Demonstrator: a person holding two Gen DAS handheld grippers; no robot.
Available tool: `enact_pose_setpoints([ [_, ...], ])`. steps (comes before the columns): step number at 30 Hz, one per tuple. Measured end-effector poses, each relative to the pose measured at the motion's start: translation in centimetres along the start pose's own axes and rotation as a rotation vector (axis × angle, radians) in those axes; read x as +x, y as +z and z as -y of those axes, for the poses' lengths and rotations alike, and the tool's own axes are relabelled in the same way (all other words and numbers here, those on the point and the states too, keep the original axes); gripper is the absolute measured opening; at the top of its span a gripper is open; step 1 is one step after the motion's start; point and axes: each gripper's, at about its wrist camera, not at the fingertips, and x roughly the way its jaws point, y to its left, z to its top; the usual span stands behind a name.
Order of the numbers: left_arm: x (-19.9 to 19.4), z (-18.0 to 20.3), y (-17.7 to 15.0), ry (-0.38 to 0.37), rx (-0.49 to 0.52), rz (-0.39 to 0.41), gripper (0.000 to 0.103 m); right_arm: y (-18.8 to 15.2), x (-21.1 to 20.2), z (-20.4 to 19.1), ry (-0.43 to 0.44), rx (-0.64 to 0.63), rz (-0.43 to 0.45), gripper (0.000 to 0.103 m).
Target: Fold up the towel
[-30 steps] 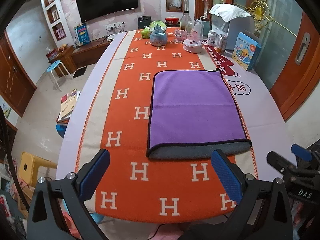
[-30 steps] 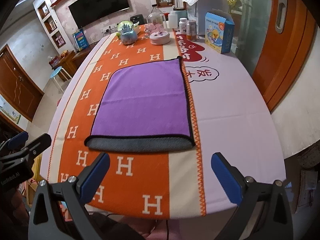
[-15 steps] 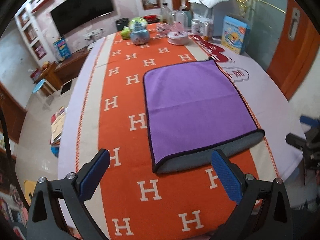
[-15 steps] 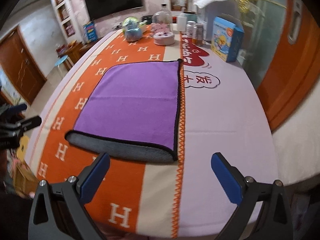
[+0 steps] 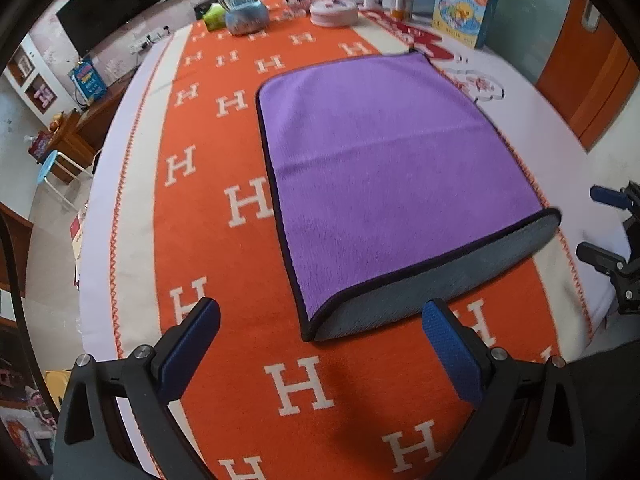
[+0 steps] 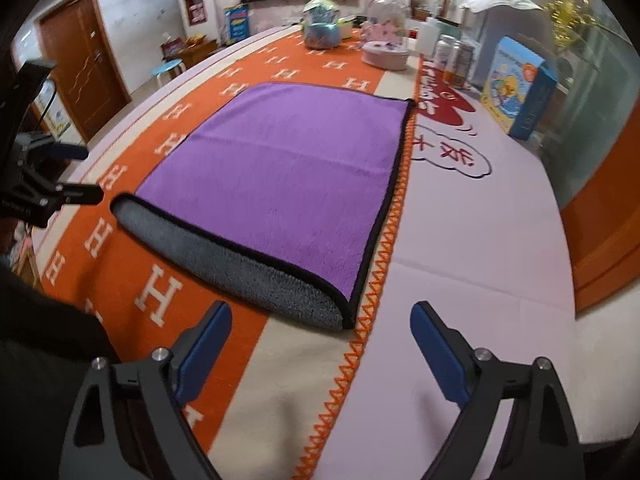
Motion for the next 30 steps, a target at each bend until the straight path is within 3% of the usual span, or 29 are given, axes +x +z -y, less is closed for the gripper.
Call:
enact_pose_setpoints([
  [11,4.6,0.7,0.0,-0.016,0.016,-0.126,0.101,-0.4,3.4,0.4,0.017,-0.070,-0.051,0.076],
  [17,5.9,0.8,0.0,-0.025,0.007,-0.165,0.100,-0.1,4.1,0.3,0.045,-0.097,-0.051,0.065],
  [20,6.0,1.0,0.0,-0.045,-0.001,-0.172,0.098,-0.1,4.3,0.2,0.055,-0.104,-0.056,0.054],
  [24,6.2,1.4,-0.2,-0.065,-0.005,-0.183,0.089,-0.2,4.4,0.0,0.063,-0.113,-0.059,0.042],
  [30,6.6,1.4,-0.2,-0.091,-0.023,-0.200,0.066,-0.2,4.2,0.0,0.047,-0.118,-0.056,0.032],
])
